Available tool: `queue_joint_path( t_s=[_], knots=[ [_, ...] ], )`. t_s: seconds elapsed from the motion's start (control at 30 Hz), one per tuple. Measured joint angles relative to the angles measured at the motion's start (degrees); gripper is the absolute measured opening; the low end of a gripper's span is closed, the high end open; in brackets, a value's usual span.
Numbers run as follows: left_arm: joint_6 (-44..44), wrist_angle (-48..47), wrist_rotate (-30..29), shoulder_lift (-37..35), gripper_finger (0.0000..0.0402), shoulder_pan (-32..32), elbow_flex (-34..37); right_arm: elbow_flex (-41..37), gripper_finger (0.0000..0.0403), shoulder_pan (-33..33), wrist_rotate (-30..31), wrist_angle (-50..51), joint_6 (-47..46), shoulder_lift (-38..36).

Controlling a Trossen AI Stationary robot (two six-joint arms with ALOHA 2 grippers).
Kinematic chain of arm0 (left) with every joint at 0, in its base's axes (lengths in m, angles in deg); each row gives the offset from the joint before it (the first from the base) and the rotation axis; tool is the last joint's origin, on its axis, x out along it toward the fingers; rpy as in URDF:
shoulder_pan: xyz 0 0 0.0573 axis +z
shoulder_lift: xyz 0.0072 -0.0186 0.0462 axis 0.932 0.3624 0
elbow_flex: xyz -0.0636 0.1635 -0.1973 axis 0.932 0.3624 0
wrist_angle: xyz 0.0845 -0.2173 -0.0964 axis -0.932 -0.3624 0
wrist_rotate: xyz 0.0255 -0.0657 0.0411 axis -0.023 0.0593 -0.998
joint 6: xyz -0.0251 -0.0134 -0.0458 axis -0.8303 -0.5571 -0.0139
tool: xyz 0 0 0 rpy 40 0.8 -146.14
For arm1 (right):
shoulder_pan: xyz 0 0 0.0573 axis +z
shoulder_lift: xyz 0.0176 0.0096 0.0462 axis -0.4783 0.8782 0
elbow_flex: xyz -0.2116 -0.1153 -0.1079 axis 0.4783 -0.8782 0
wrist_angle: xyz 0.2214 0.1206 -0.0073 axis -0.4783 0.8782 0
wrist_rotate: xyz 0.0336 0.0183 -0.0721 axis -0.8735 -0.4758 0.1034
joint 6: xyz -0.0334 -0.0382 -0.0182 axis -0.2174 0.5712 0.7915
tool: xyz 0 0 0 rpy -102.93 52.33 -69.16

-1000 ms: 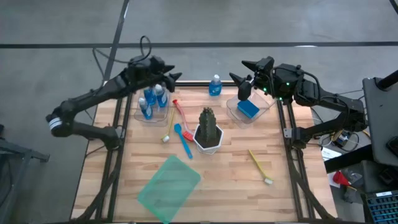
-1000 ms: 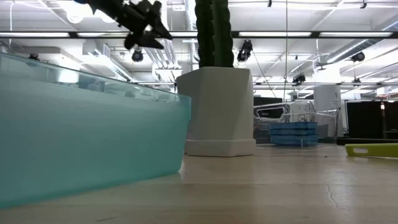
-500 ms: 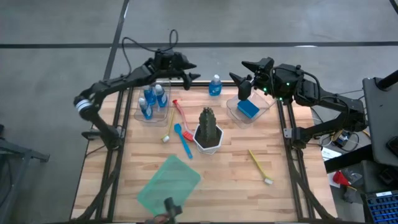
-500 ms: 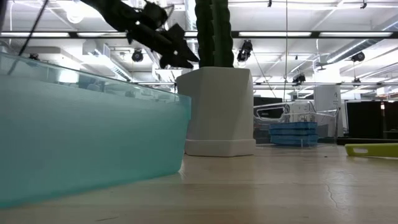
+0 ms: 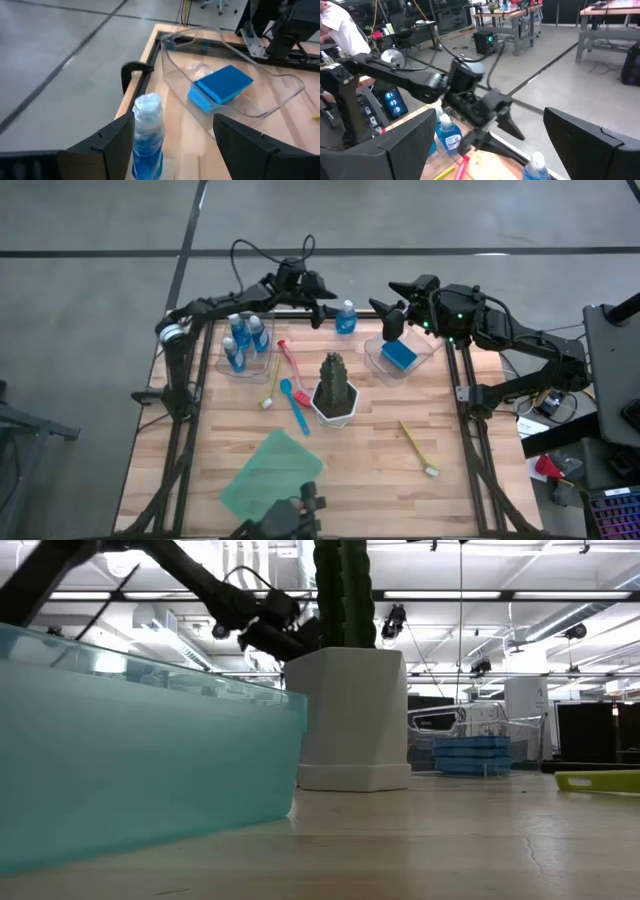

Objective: Pick & Place Kitchen Sink Supplies
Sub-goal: Put the blue liquid detergent into the left transparent bin

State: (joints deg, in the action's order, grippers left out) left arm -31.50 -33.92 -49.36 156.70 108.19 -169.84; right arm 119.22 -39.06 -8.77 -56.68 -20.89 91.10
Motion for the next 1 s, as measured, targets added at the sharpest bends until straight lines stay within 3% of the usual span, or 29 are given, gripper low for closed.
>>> queue_joint_path(
  t_s=[0.2,0.53,0.8,1.0],
  knots=[
    [-0.1,0.4,1.6,6.1,0.0261,0.0,-5.9,0.0,0.0366,0.0,0.0,0.0,-0.3,0.0],
    [0.0,0.3,3.0,12.2,0.0259,0.1,-9.3,0.0,0.0366,0.1,0.1,0.4,0.0,0.0],
    [-0.5,2.6,3.0,13.4,0.0258,0.1,-10.2,-0.1,0.0366,0.0,0.2,1.5,0.0,0.0],
    [1.2,3.3,3.8,13.8,0.0228,0.0,-10.2,-0.1,0.0366,0.0,1.1,1.6,0.0,0.0]
  ],
)
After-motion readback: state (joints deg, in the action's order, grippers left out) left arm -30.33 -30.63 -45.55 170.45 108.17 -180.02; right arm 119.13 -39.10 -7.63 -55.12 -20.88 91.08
